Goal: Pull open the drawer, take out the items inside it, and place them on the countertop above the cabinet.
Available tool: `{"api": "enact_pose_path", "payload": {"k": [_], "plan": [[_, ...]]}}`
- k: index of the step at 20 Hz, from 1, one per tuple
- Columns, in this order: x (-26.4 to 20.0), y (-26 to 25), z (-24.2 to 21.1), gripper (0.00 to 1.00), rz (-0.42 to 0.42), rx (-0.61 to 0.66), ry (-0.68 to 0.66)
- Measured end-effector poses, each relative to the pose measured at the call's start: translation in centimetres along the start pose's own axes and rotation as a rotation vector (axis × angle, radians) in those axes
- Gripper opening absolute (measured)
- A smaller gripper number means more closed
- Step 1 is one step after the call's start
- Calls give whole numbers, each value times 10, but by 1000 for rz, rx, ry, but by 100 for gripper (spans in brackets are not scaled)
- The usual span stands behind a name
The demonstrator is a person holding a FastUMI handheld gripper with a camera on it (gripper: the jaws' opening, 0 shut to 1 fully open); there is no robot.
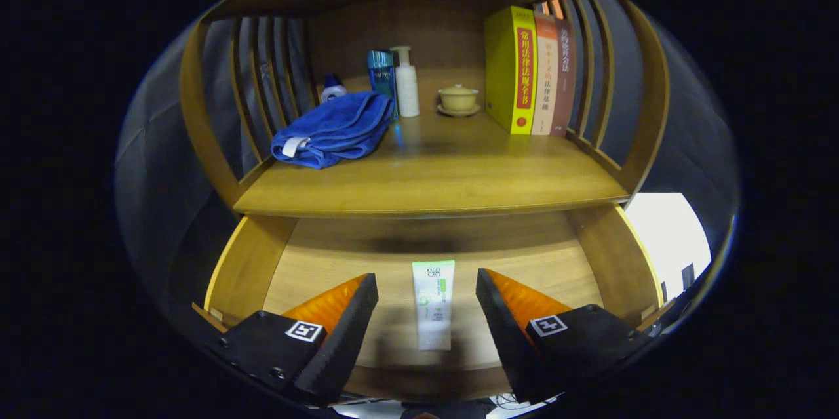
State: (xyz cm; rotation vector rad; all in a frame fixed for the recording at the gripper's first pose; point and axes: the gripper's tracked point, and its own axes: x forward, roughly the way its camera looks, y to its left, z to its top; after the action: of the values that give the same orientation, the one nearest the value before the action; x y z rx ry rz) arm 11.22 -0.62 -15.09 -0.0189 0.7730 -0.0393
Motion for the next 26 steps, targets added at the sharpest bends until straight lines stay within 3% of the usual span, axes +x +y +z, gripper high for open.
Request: {"api": "enact_pose_path", "payload": {"k": [6, 18, 21, 26], "plan": [[50, -4, -22, 99, -12, 17, 174], [67, 0, -63, 93, -17, 30, 435], [69, 2, -74, 86, -20, 32, 483], [70, -5, -69, 61, -33, 19, 464]]}}
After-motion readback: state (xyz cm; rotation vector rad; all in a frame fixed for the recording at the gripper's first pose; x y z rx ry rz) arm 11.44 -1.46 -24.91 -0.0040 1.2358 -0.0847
